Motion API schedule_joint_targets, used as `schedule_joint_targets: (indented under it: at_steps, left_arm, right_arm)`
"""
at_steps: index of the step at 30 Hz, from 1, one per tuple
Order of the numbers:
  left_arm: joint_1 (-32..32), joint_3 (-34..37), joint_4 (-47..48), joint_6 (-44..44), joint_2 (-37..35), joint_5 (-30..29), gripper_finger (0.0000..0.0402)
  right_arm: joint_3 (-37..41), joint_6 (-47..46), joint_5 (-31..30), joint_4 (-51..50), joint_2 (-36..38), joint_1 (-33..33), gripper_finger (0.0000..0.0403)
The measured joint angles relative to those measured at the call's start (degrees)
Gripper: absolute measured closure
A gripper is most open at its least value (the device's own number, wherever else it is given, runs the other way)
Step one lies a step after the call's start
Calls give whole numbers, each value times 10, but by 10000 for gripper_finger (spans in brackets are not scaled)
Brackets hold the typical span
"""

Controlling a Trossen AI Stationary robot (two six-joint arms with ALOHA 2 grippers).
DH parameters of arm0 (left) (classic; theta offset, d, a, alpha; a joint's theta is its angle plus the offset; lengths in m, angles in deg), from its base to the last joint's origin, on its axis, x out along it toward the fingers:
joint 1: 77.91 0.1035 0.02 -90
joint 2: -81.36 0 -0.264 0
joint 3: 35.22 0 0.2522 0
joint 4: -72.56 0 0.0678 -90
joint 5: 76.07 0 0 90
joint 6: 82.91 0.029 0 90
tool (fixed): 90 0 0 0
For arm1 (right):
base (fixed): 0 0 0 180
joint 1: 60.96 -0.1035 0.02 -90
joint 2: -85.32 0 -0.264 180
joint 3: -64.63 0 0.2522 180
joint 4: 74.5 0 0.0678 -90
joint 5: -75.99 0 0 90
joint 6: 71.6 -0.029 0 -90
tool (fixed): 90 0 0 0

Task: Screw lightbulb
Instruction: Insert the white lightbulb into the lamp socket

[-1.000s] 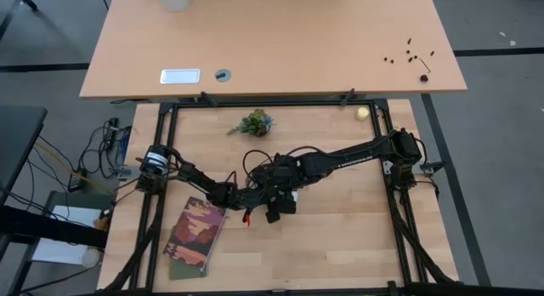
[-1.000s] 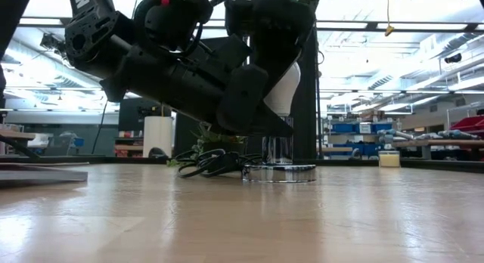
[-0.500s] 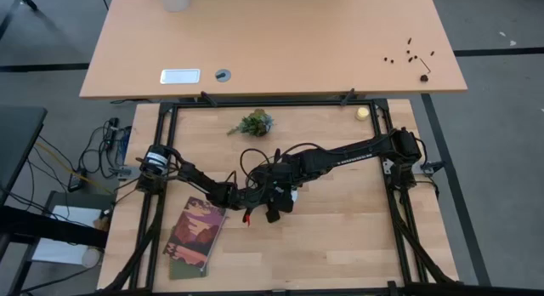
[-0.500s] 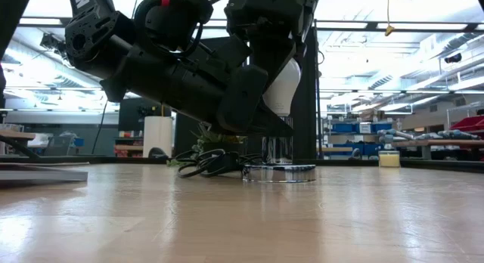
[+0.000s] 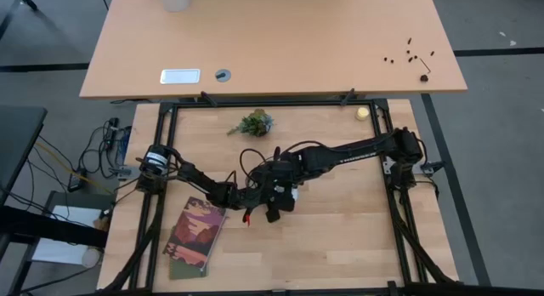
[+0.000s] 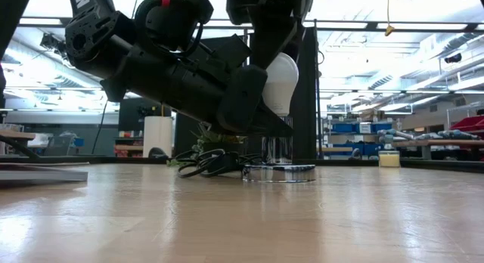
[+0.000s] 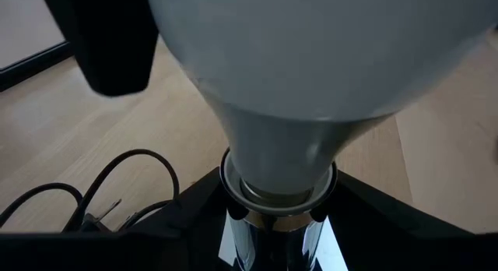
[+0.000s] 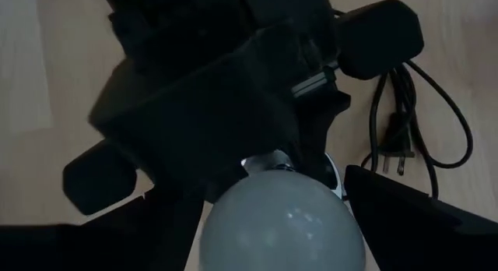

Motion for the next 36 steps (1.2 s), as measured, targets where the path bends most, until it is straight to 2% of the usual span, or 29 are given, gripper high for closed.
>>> schedule_joint_targets:
  at_steps: [23,25,29,31,34,36]
  left_arm:
    - [0,0,1,-6,0,0,190]
    - [0,0,1,-9,0,1,190]
    - [0,0,1,-10,0,1,190]
    - [0,0,1,-12,0,1,190]
    - [0,0,-1,-18,0,1,190]
    - [0,0,0,-23,0,1,190]
  right_arm:
    - [-2,72,-11,-32,81,-23,87]
    - [-2,80,-30,-41,81,-44,88]
    - [1,109,-124,-78,74,-87,89]
    - [6,114,-154,-65,75,-100,88]
    - [17,89,-161,-71,75,-107,88]
    - [47,27,-164,-75,76,-107,89]
